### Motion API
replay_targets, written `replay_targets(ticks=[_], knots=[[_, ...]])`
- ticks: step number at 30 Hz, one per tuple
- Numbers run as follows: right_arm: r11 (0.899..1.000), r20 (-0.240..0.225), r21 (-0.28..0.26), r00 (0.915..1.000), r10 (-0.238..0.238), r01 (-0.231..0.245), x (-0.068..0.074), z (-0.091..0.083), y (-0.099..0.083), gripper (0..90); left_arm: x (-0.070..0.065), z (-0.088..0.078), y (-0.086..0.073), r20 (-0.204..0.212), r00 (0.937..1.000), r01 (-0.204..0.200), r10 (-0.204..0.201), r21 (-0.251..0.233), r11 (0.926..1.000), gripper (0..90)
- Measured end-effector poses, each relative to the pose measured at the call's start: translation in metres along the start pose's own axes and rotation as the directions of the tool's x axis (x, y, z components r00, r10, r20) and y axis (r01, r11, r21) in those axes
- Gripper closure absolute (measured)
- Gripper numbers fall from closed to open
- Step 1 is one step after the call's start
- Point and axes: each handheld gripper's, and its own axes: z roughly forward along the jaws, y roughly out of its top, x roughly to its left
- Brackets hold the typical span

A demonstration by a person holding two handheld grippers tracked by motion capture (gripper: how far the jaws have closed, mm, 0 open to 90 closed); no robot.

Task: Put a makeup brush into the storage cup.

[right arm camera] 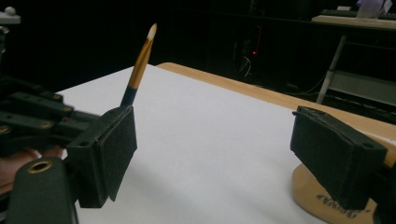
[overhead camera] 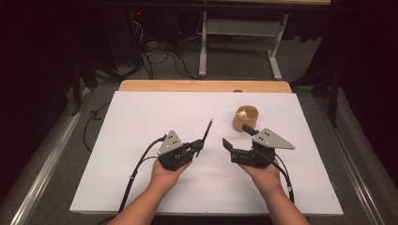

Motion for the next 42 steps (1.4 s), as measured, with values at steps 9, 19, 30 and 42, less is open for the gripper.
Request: replay_targets(ticks=[9,19,30,42], knots=[[1.000,-0.024,0.028,0.9997,0.003,-0.002,0.002,0.007,-0.011,17.8,-0.007,-0.002,-0.002,0.026,0.9996,-0.004,0.004,-0.006,1.0000,83.9],[0.999,-0.093,0.005,0.9943,0.053,-0.052,0.011,0.007,-0.015,24.4,-0.012,-0.001,-0.006,0.039,0.9993,0.002,-0.001,-0.009,1.0000,83.8],[0.994,-0.138,-0.025,0.9847,0.106,-0.111,0.012,0.005,-0.014,32.1,-0.013,0.000,-0.007,0.045,0.9989,0.014,-0.013,-0.019,0.9997,83.9],[0.984,-0.176,-0.027,0.9702,0.166,-0.174,0.012,0.008,-0.016,37.0,-0.016,0.003,-0.010,0.064,0.9979,0.014,-0.013,-0.012,0.9998,83.9]])
